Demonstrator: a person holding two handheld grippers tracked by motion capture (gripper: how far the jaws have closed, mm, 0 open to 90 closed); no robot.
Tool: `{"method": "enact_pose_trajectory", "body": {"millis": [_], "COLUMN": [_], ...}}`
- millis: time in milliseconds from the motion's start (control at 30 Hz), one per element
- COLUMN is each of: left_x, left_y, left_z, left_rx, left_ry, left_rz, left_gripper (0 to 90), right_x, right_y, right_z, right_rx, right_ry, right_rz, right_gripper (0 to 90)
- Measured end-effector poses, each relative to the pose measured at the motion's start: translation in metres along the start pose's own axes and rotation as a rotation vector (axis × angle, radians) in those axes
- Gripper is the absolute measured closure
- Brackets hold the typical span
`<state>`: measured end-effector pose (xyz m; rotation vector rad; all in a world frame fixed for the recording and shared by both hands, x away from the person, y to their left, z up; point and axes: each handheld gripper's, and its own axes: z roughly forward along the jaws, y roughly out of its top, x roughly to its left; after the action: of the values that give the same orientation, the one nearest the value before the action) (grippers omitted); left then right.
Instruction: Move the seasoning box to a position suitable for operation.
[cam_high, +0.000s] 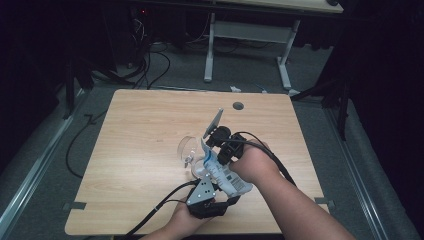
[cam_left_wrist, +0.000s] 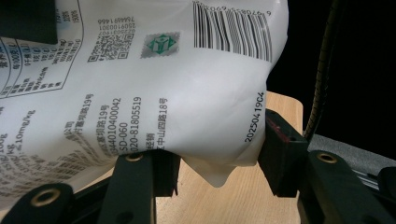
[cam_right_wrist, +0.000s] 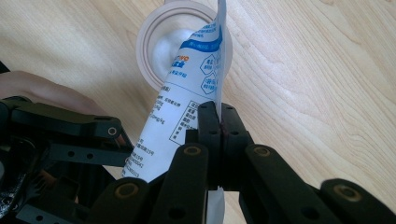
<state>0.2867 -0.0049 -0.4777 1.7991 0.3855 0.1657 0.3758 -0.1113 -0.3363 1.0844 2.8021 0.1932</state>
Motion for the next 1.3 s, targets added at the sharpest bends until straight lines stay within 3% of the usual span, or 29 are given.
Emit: {"method": "enact_pose_trajectory", "body": {"millis": [1300], "left_x": [0.0001], "left_y": [0.0018], "left_z": [-0.0028], "left_rx": [-0.013], "left_ry": [0.011], "left_rz": [-0.002], "left_gripper": [54.5], "right_x": [0.0035], "right_y": [0.0042], "right_z": [-0.0007], "right_rx": [-0.009], "right_ry": [-0.006], "right_rz": [-0.012], "right_gripper": [90.0]}}
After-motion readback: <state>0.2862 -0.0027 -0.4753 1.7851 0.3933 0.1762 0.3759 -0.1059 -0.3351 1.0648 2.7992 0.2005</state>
